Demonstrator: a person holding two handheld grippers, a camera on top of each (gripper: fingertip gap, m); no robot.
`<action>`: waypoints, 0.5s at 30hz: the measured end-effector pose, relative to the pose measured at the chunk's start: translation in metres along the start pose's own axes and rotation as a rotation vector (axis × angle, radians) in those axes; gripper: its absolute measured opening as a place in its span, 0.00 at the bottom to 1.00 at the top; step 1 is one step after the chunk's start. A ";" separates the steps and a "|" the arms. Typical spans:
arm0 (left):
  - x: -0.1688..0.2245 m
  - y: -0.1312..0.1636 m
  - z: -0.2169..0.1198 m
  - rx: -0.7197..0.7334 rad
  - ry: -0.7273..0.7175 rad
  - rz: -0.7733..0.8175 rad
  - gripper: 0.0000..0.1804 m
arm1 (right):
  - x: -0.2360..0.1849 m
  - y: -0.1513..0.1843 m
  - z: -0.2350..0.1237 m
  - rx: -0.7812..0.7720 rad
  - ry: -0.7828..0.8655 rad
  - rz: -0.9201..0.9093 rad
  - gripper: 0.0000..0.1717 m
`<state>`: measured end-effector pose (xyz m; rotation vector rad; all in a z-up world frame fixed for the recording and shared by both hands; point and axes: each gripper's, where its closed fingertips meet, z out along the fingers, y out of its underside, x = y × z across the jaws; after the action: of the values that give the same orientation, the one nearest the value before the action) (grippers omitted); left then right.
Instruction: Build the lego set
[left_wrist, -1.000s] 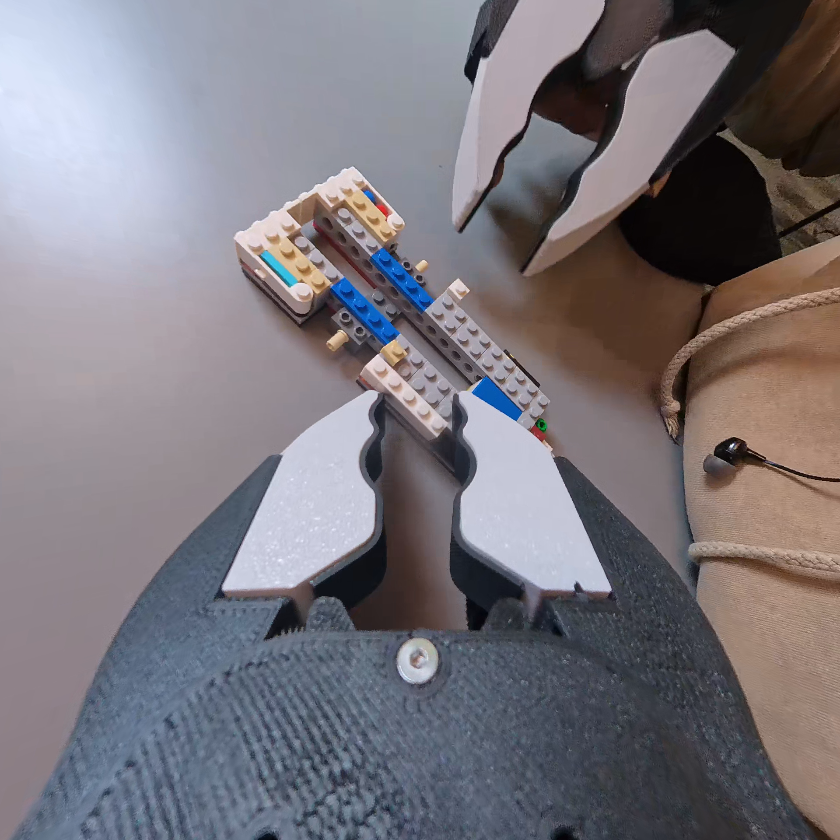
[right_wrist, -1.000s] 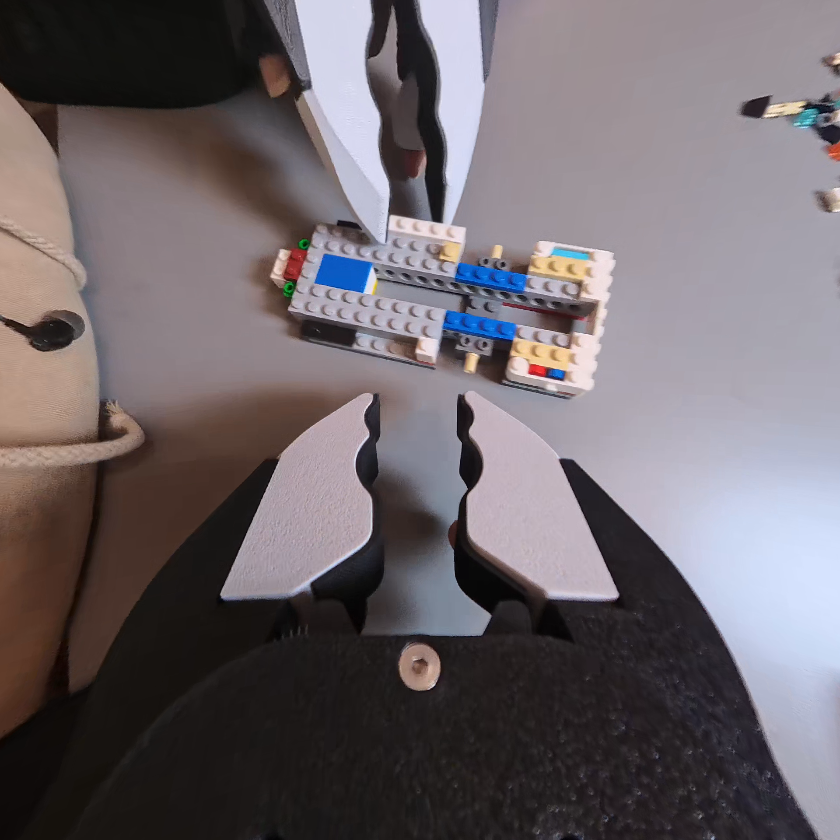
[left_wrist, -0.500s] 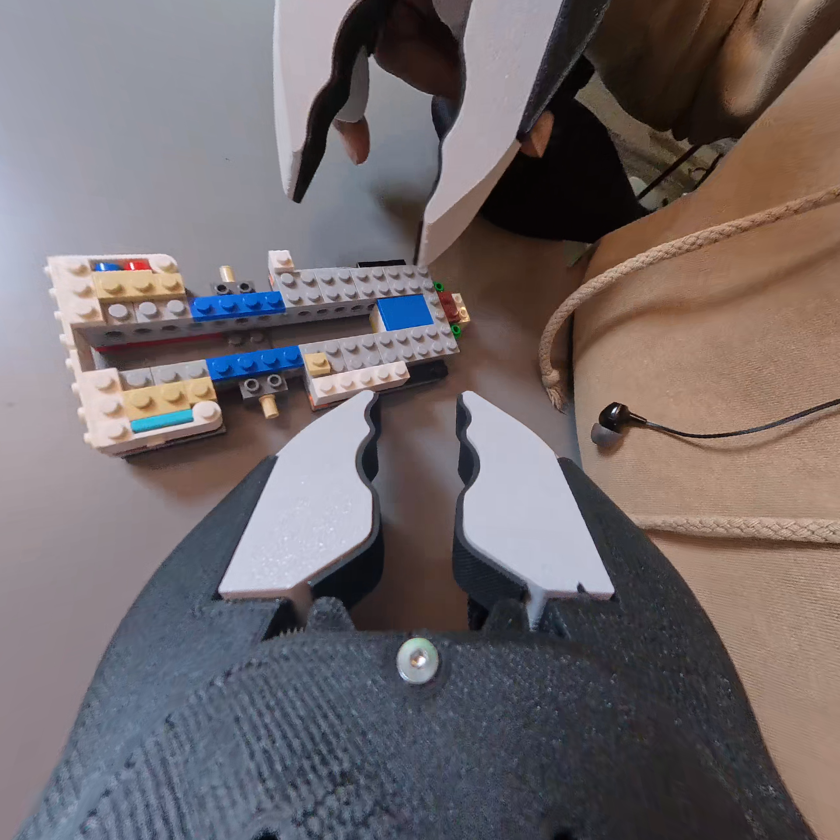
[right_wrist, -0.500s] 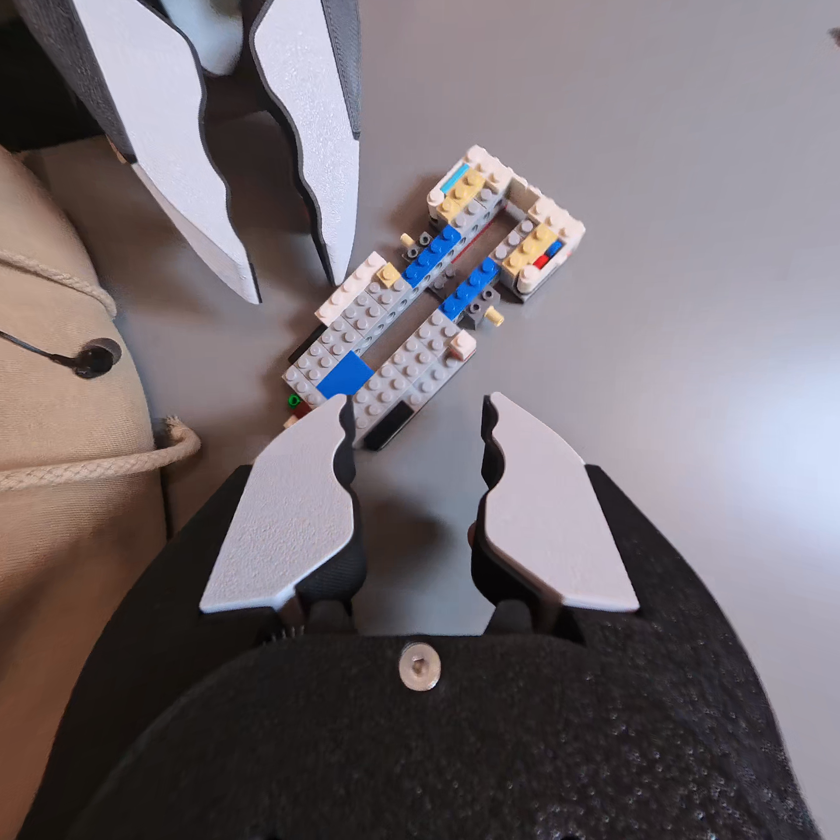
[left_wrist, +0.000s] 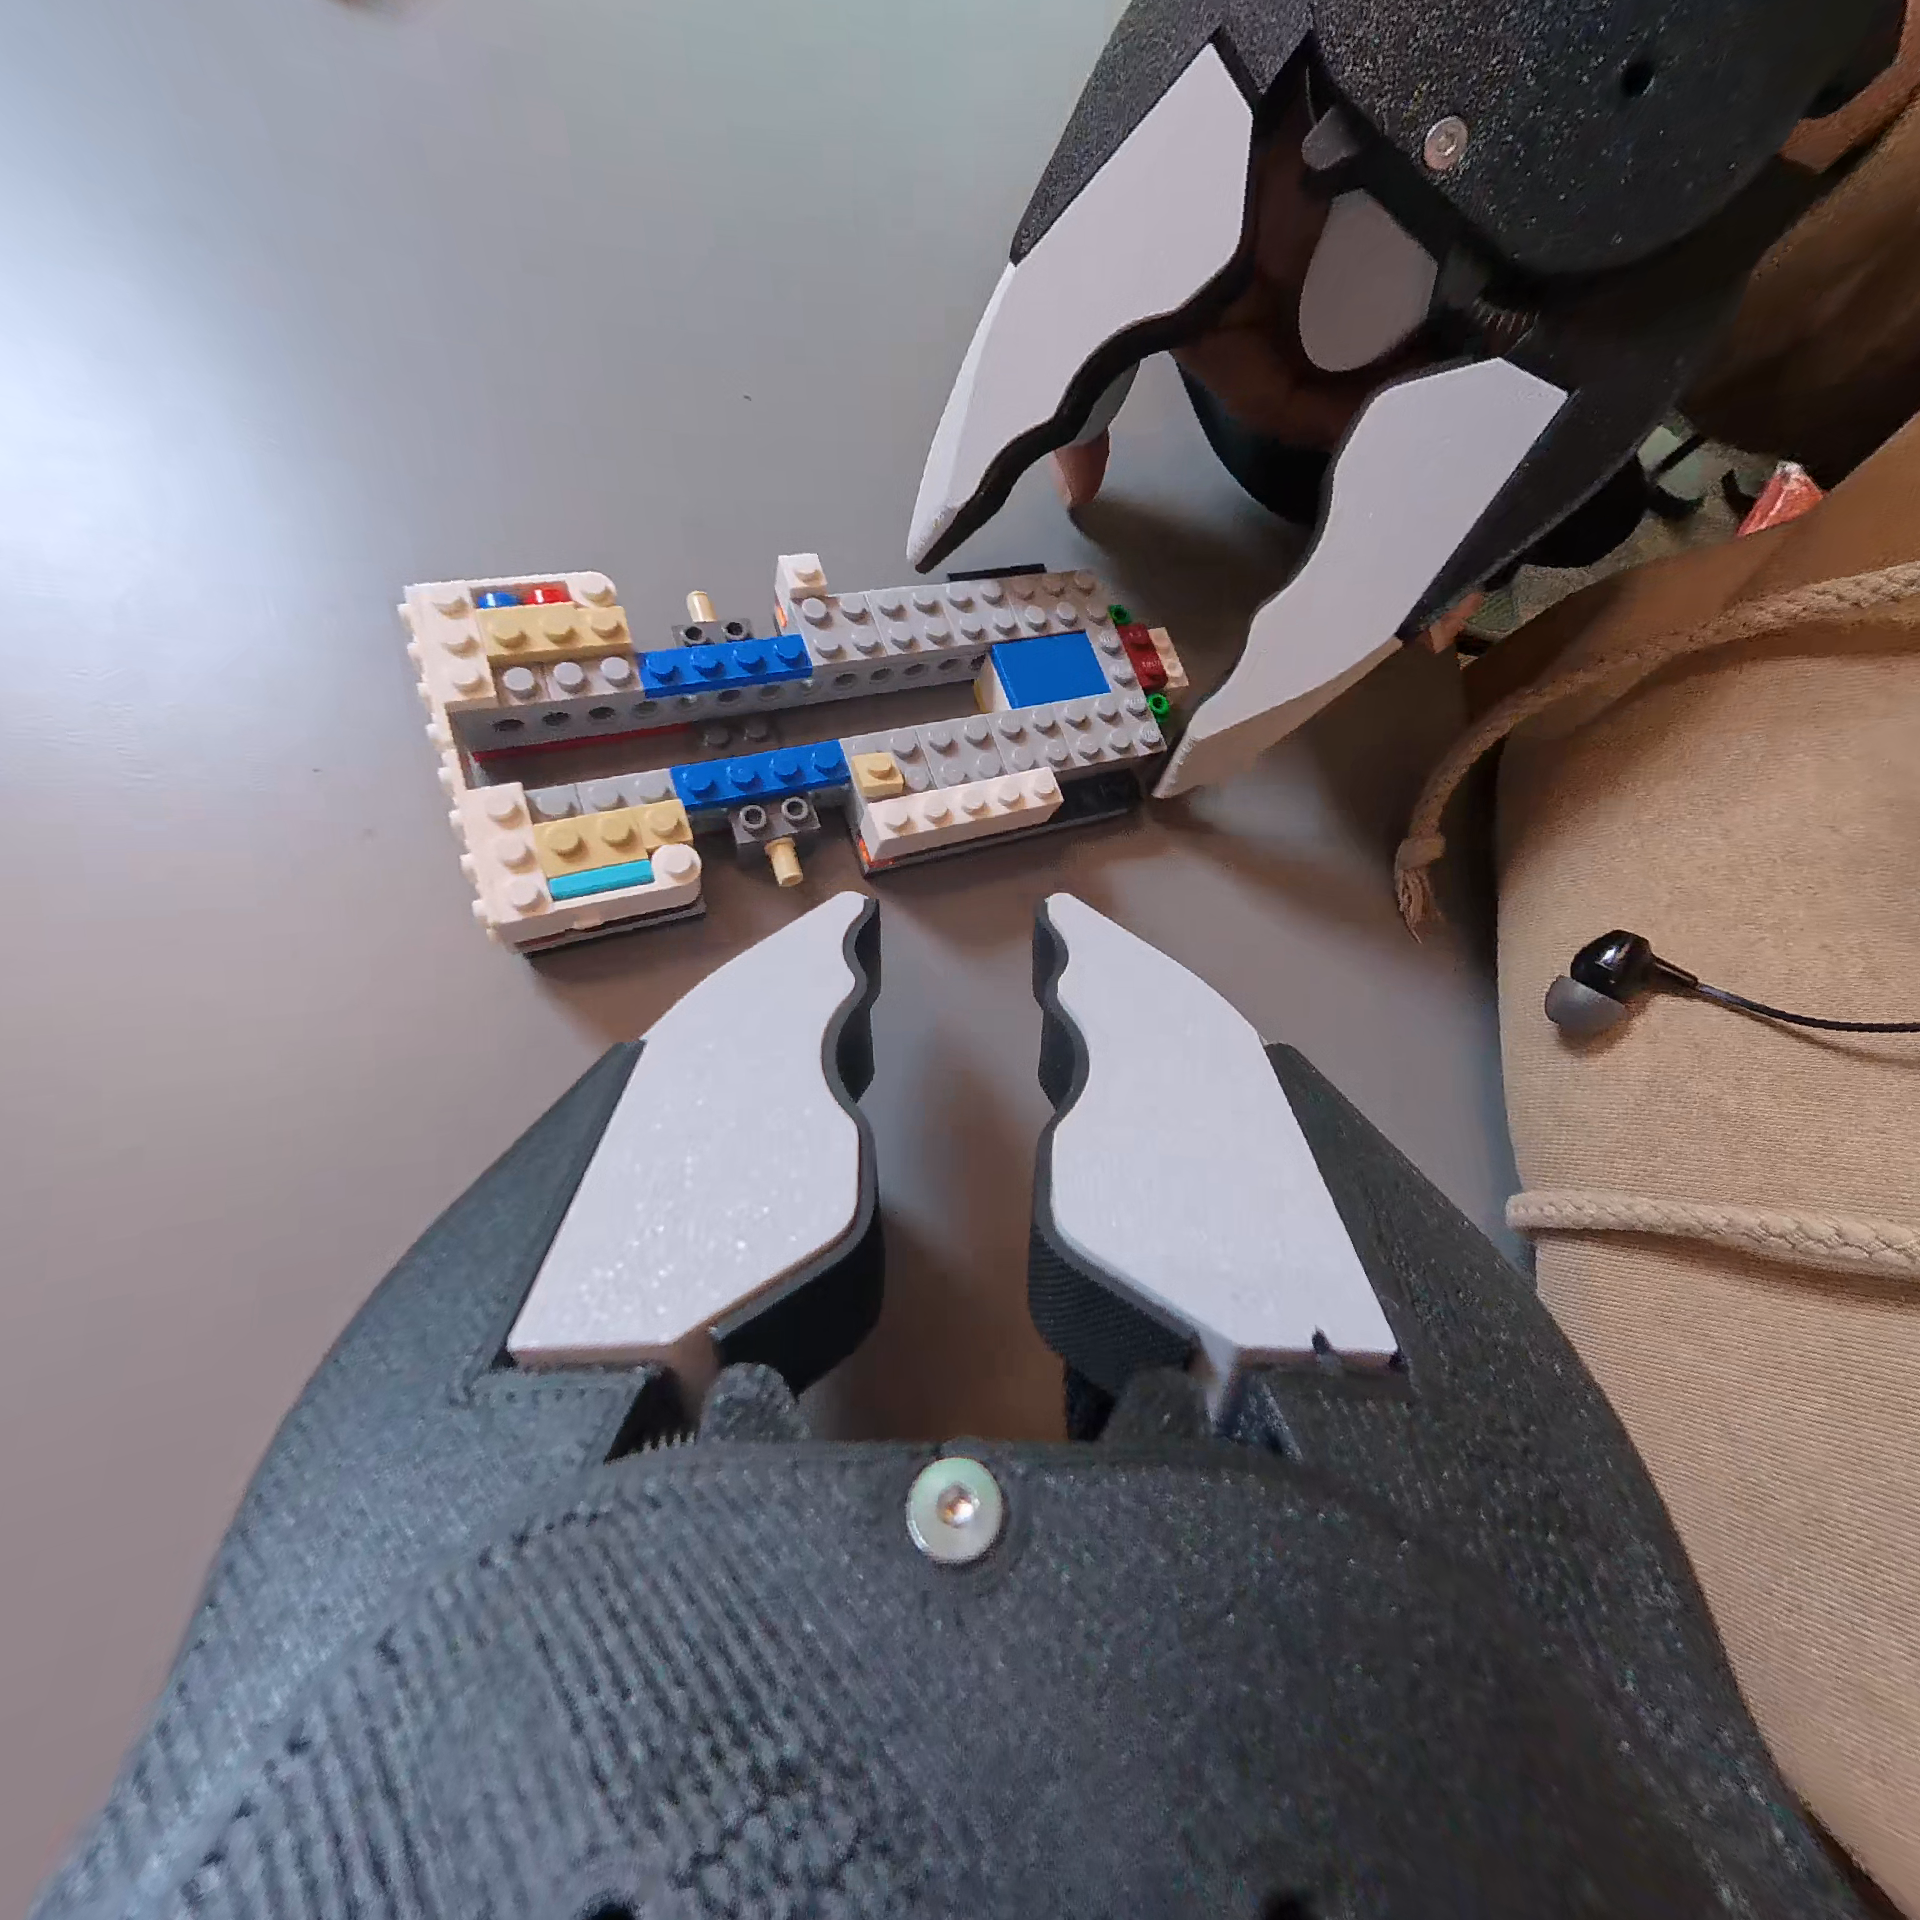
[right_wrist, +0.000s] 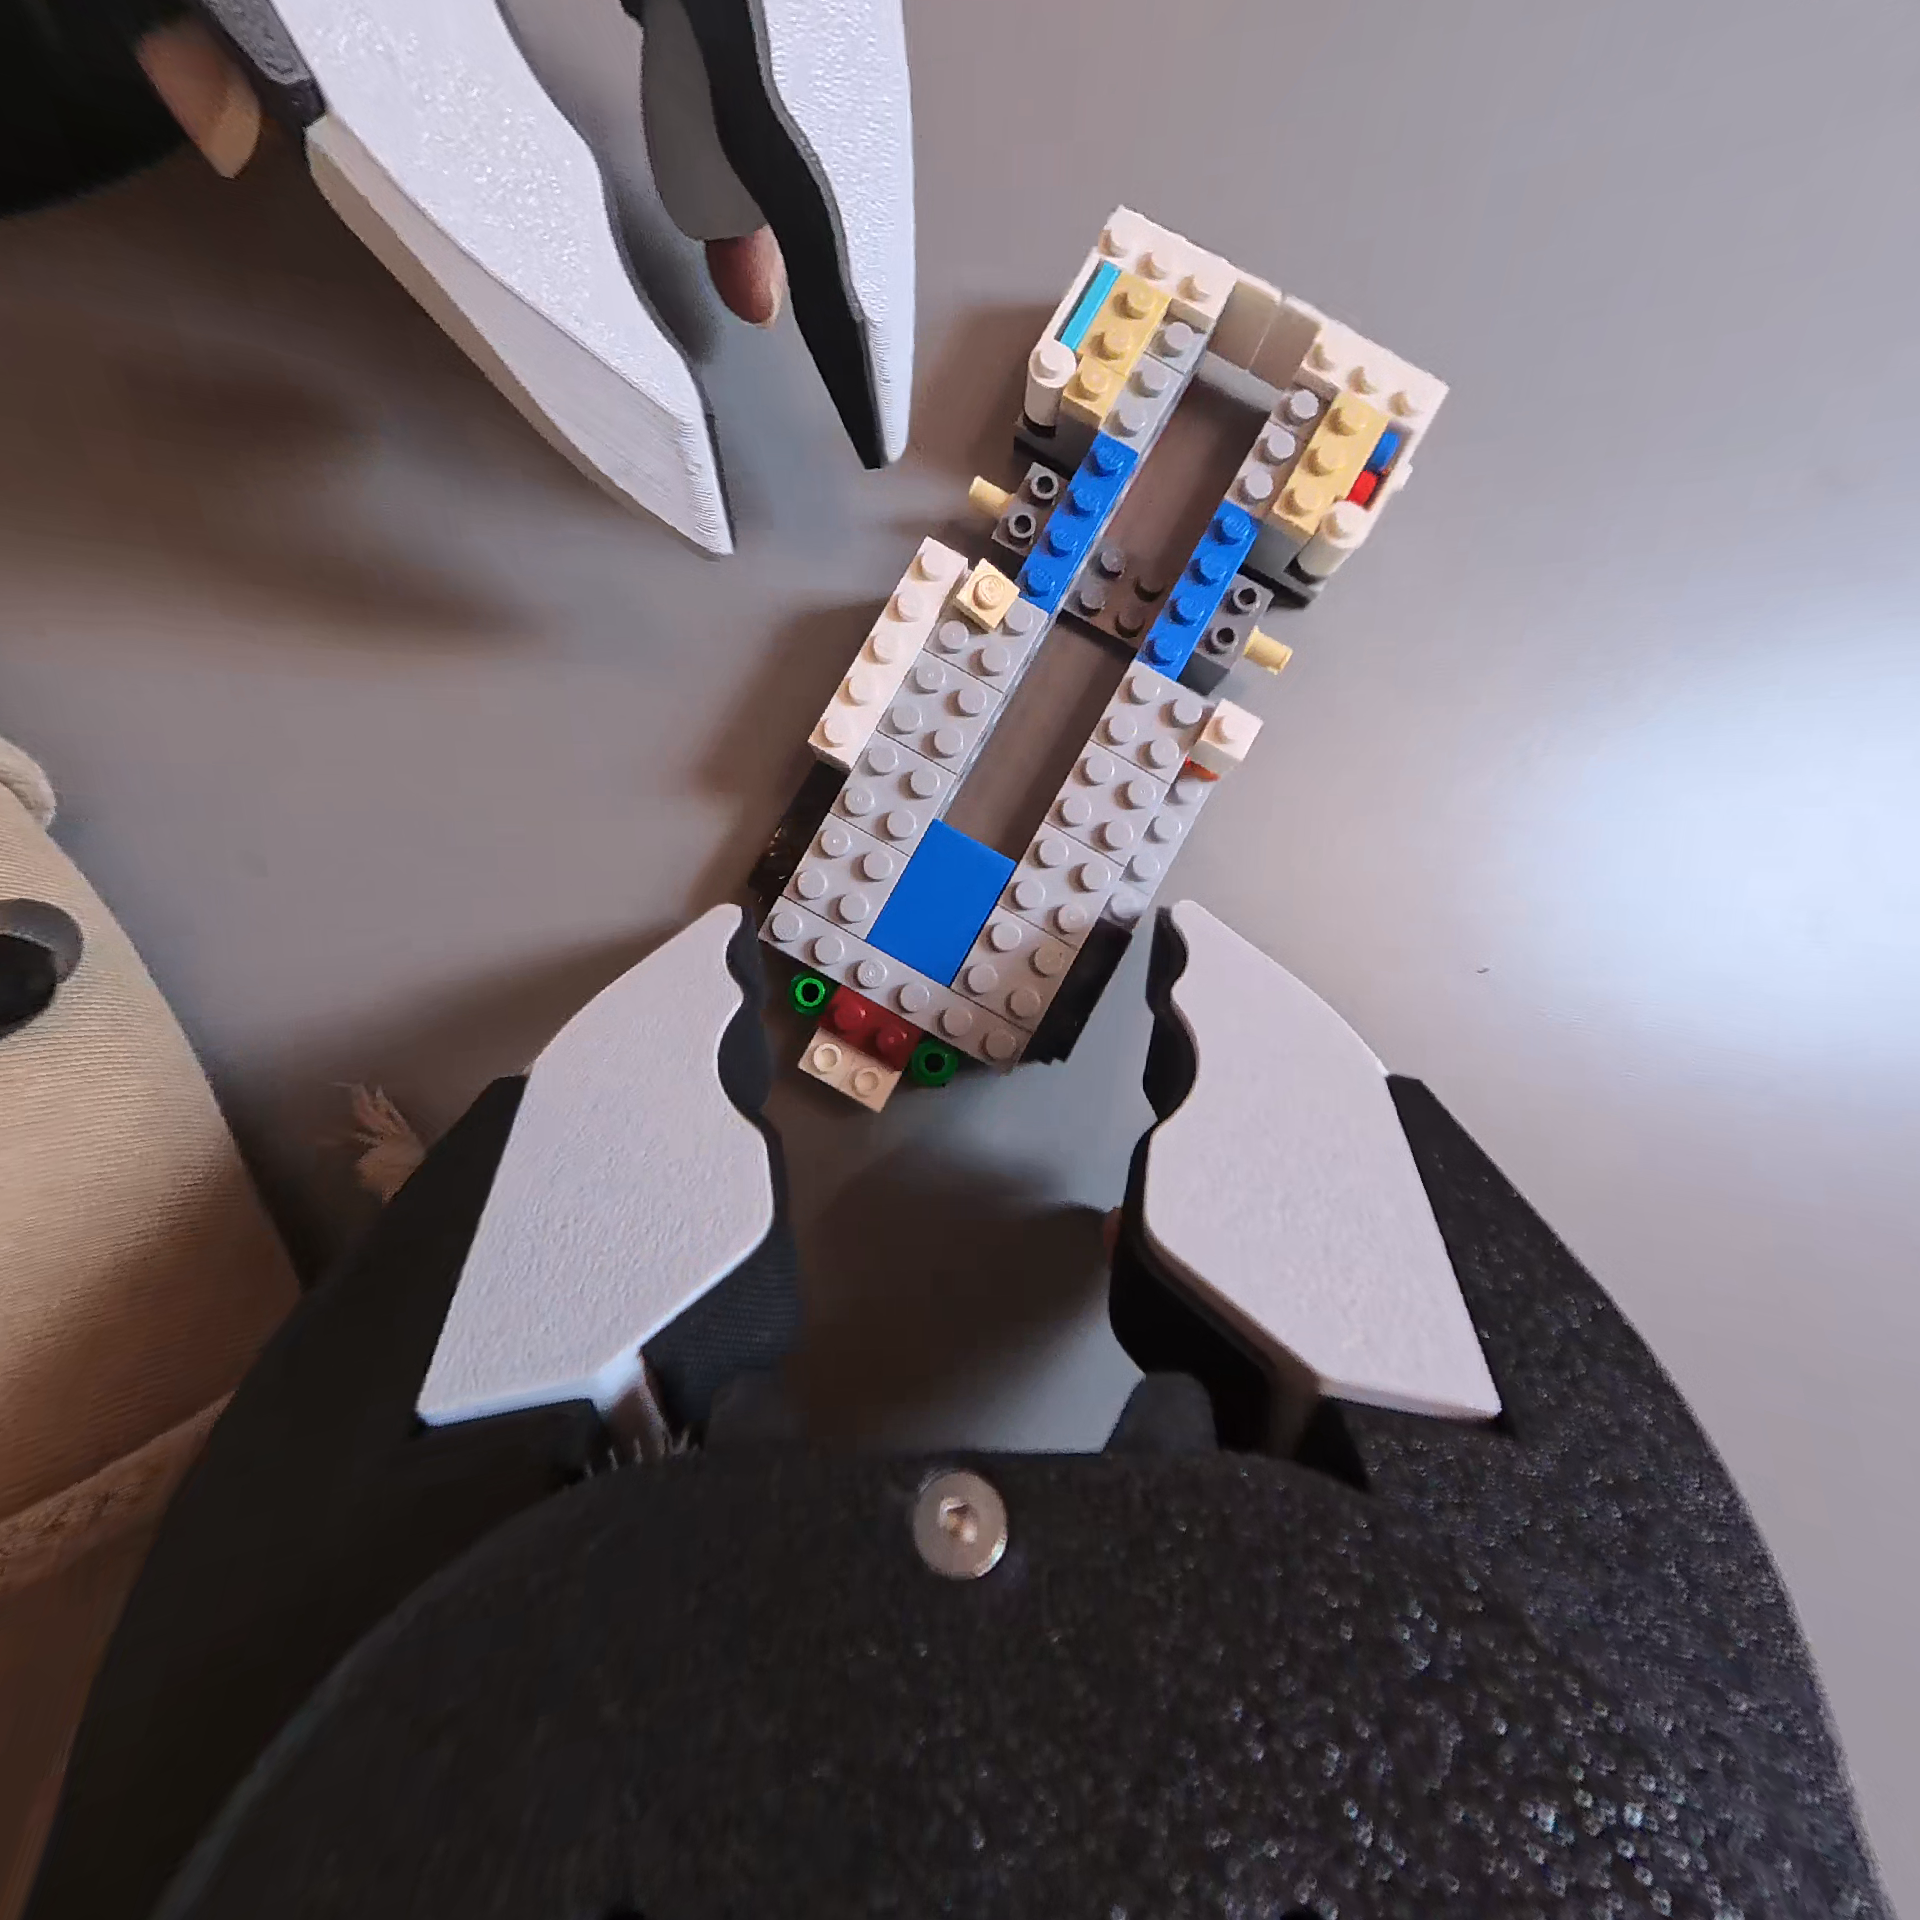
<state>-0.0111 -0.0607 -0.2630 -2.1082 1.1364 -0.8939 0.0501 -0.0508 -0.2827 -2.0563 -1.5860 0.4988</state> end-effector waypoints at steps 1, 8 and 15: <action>0.000 0.000 0.000 -0.001 -0.003 0.003 0.15 | 0.002 0.001 0.000 -0.007 0.002 -0.004 0.41; -0.005 0.002 0.000 -0.005 -0.019 0.002 0.15 | 0.014 0.004 -0.001 -0.021 0.001 -0.016 0.40; -0.007 0.004 0.002 -0.013 -0.027 0.002 0.15 | 0.023 0.007 -0.003 -0.026 0.011 -0.023 0.40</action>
<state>-0.0146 -0.0565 -0.2693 -2.1231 1.1332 -0.8564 0.0630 -0.0307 -0.2842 -2.0541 -1.6162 0.4606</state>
